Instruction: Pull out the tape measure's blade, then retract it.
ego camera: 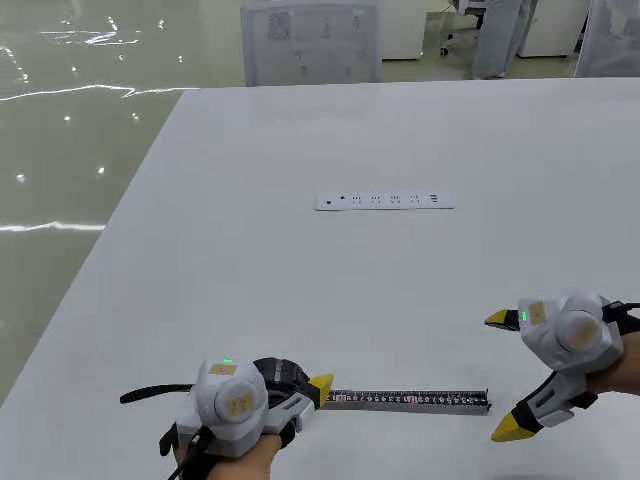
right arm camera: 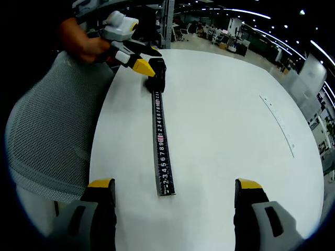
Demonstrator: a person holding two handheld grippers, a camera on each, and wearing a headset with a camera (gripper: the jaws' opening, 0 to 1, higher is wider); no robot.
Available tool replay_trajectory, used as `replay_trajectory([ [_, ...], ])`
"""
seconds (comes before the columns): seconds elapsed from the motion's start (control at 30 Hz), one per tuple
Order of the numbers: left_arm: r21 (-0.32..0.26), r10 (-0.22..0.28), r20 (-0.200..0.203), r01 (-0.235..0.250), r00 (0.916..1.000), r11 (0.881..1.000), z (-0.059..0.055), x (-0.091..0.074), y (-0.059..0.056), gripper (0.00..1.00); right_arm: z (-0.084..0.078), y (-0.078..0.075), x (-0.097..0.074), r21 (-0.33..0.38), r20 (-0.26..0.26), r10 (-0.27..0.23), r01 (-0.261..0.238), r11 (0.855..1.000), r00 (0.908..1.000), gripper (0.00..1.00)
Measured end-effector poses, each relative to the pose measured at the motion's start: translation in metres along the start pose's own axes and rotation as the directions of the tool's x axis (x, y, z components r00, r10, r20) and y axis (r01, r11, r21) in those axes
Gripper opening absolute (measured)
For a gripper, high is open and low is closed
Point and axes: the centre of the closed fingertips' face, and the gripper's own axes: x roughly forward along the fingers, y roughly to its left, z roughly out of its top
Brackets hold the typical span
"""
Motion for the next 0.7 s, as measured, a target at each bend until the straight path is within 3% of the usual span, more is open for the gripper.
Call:
replay_trajectory([
  [0.03,0.019,-0.002,0.003,0.002,1.0,1.0,0.0,0.0,-0.001,1.0,-0.001,0.0,0.001,-0.003,-0.002,0.001,-0.001,1.0,1.0,0.89],
  [0.17,0.001,-0.007,0.01,0.007,0.9999,1.0,0.001,0.0,-0.001,1.0,-0.006,-0.002,0.004,-0.025,-0.021,0.001,-0.002,1.0,0.9998,0.79],
  [0.6,-0.027,0.018,0.01,-0.018,0.9998,0.999,-0.002,0.003,0.014,0.97,-0.023,0.005,0.022,-0.036,-0.074,0.043,-0.045,0.998,0.9963,0.53],
  [0.7,-0.026,0.002,0.019,-0.001,0.9998,1.0,-0.001,0.003,0.012,0.91,-0.024,0.005,0.025,-0.036,-0.081,0.05,-0.053,0.998,0.9955,0.44],
])
